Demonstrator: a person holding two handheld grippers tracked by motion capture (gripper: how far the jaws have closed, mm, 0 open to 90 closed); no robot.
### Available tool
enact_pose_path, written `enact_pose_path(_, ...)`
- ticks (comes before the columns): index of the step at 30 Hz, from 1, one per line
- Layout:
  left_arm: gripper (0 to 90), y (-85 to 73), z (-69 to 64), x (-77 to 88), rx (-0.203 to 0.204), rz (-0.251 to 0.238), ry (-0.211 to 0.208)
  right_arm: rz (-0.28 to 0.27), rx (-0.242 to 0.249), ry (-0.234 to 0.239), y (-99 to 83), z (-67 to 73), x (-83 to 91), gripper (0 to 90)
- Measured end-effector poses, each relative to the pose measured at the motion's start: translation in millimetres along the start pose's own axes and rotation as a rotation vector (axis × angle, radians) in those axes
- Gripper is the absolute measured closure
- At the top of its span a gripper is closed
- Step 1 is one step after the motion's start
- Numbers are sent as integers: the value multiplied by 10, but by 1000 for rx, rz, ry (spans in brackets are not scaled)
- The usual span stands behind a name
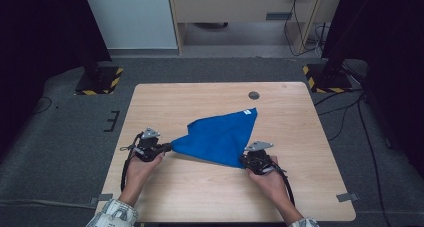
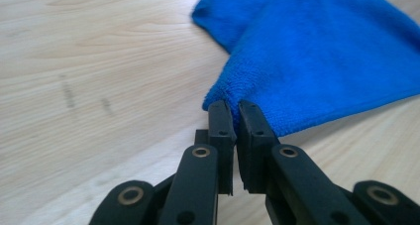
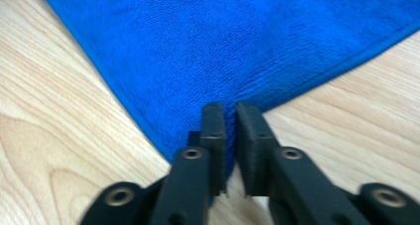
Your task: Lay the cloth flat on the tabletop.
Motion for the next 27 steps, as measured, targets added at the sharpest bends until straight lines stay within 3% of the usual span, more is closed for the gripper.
enact_pose_path(9,838,-110,-454,-201,-58,68,-78,3,-74,-13,-221,-321,393,873)
enact_pose_path(11,836,-133,-530,-251,-85,86,-77,3,-82,-21,-261,-383,470,873)
enact_pose_path(23,828,-270,-776,-301,-112,135,-132,36,-94,-24,-444,-524,704,873)
enact_pose_path(27,840,-284,-780,-262,-123,137,-124,40,-92,-15,-486,-497,734,873)
Point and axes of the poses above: each handheld gripper's, and its own axes: x roughly backward along the jaws, y roughly out of its top, z roughly to its left, the point moved 8 cm from there along -x, roughly forward along the jaws, and after that the axes turned 10 degrees about x, right-handed, at the moved point
